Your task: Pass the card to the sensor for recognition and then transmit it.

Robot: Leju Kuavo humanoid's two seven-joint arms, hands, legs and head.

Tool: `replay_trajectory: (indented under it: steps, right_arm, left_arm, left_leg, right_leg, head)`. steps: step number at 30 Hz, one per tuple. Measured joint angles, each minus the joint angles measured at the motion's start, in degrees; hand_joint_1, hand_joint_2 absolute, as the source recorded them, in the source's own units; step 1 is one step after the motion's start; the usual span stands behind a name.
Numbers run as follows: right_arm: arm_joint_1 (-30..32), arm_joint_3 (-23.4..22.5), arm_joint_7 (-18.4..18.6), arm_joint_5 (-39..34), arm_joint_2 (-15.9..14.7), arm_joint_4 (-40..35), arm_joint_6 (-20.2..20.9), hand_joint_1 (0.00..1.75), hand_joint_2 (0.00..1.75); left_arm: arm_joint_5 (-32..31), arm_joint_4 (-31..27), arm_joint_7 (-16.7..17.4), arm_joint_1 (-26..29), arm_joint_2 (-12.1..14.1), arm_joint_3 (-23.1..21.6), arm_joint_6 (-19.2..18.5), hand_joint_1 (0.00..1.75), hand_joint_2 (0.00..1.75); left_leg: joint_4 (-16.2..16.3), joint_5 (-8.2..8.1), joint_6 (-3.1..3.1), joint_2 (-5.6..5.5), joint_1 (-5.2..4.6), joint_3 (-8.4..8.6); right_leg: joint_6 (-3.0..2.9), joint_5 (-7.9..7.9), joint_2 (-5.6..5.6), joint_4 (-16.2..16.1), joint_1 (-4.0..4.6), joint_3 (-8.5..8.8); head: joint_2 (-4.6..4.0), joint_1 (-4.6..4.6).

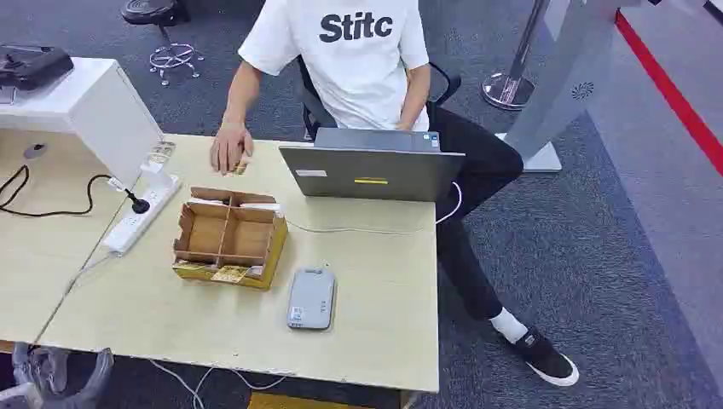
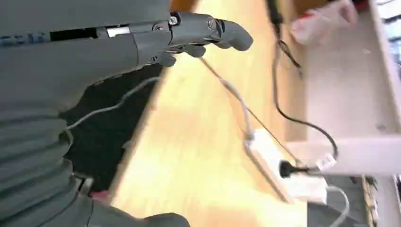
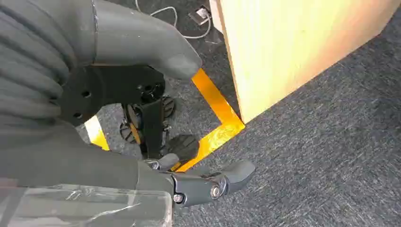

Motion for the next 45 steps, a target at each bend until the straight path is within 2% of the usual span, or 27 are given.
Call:
replay_trajectory:
  steps: [16,31,39,45]
  right_arm:
    - [-1.6,-2.3,1.0,0.3,0.0,0.0,1.2,0.00,1.75]
    - [-2.2,-4.5,2.6,0.9,0.0,0.5,2.0,0.00,1.75]
    - [-2.2,-6.1,3.9,1.5,-0.1,1.0,1.4,0.00,1.75]
    - [-2.2,-7.0,6.2,1.6,-0.1,1.4,0.4,0.00,1.75]
  left_arm:
    - [-25.9,-1.7,8.1,-13.3,9.9,-14.4,0.8,0.00,1.75]
    - [-50.8,-1.6,16.8,-26.4,20.6,-28.4,1.9,0.00,1.75]
    - [-64.2,-0.8,21.6,-32.3,26.2,-35.4,3.8,0.00,1.75]
    - [-73.0,0.4,24.7,-35.0,29.1,-39.6,5.6,0.00,1.75]
  left_leg:
    - [0.0,0.08,-0.06,0.06,0.01,0.01]
    - [0.0,0.09,-0.07,0.09,0.01,0.00]
    - [0.0,0.10,-0.09,0.10,0.01,-0.02]
    - [0.0,0.10,-0.09,0.10,0.01,-0.02]
  right_leg:
    - [-0.05,0.10,0.04,0.0,0.00,-0.04]
    - [-0.08,0.13,0.12,0.0,0.00,-0.06]
    - [-0.08,0.14,0.13,0.0,0.00,-0.08]
    - [-0.08,0.14,0.13,0.0,0.00,-0.08]
  head:
    - [0.00,0.00]
    - [0.00,0.00]
    - [0.00,0.00]
    - [0.00,-0.02]
